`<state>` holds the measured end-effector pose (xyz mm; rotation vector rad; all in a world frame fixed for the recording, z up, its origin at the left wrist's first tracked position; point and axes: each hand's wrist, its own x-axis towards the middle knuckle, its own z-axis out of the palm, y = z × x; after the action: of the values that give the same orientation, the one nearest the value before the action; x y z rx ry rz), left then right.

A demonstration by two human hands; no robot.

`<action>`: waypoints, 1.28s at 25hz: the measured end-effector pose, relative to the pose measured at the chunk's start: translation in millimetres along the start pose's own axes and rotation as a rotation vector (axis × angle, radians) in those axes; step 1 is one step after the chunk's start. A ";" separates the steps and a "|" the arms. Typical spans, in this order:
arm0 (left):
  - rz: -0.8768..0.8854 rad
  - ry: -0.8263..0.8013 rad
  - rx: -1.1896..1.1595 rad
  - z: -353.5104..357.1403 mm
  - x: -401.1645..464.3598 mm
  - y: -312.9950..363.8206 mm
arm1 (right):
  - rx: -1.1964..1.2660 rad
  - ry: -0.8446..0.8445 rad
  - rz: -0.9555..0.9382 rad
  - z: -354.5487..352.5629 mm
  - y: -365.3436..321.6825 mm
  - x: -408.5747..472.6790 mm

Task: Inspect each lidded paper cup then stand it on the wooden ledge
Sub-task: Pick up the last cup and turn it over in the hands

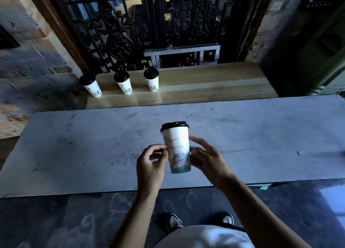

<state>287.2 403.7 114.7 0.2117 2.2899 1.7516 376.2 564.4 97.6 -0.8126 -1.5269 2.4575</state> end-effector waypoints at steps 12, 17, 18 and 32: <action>0.000 -0.071 -0.113 0.8 -5.9 4.4 | -0.032 -0.055 -0.029 -3.2 -2.5 -3.5; -0.023 -0.092 -0.157 2.3 -8.5 5.7 | 0.007 -0.026 -0.051 -4.6 -1.5 -3.5; -0.023 -0.093 -0.154 2.7 -8.5 5.7 | 0.026 -0.010 -0.054 -4.7 -1.3 -3.8; 0.008 -0.078 -0.048 7.0 -4.1 3.4 | 0.073 -0.009 -0.046 -7.1 -2.7 -3.8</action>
<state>293.0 410.0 116.7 0.2758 2.1932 1.7684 382.6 569.8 99.0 -0.7463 -1.4336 2.4714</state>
